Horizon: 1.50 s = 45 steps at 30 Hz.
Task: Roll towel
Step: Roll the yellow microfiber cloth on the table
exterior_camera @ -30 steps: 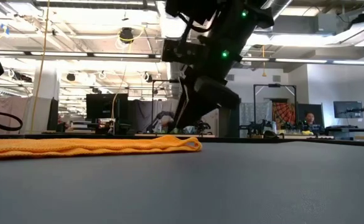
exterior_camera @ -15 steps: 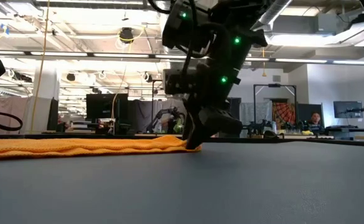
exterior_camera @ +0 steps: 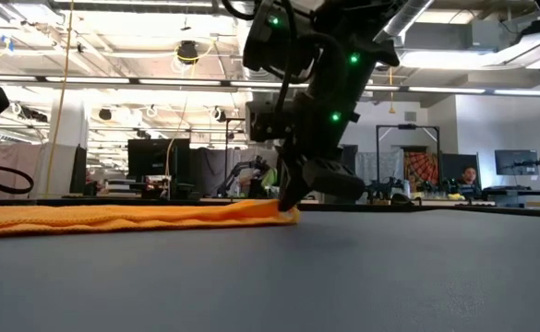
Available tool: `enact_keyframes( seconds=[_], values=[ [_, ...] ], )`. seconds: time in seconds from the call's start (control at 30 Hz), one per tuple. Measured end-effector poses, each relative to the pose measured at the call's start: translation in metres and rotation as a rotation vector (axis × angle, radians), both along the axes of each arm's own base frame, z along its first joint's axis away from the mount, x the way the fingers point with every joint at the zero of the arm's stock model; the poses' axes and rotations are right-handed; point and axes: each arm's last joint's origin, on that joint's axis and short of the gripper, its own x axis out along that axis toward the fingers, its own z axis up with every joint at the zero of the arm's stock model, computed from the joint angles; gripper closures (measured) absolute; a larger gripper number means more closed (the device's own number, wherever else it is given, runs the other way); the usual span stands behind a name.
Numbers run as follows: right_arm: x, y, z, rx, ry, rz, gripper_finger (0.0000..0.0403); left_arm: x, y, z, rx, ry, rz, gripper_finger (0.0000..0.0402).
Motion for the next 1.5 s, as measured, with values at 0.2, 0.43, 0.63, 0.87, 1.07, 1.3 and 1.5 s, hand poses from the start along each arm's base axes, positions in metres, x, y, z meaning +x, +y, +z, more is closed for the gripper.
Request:
enact_keyframes(
  seconds=[0.2,0.43,0.63,0.87,1.07,1.3,1.5],
  values=[
    [0.003,0.001,0.011,-0.006,0.011,-0.004,0.0376,0.001,0.001,0.008,0.076,0.004,0.008,0.0401],
    [0.006,0.000,0.027,-0.036,0.039,-0.015,0.0387,0.001,0.000,0.014,0.104,0.019,0.016,0.0401],
    [-0.002,0.003,0.027,-0.032,0.112,-0.050,0.0385,0.003,-0.003,0.017,0.053,-0.005,0.036,0.0401],
    [-0.007,0.012,0.027,-0.033,0.134,-0.053,0.0385,0.009,-0.011,0.023,0.009,-0.090,-0.022,0.0401],
    [-0.010,0.017,0.026,-0.029,0.152,-0.050,0.0386,0.009,-0.011,0.023,-0.003,-0.087,-0.009,0.0401],
    [-0.011,0.019,0.026,0.006,0.126,-0.102,0.0368,0.008,-0.012,0.022,-0.073,-0.038,0.010,0.0401],
    [-0.011,0.019,0.026,0.008,0.125,-0.110,0.0315,0.008,-0.012,0.022,-0.082,-0.033,0.015,0.0382]
  ],
)
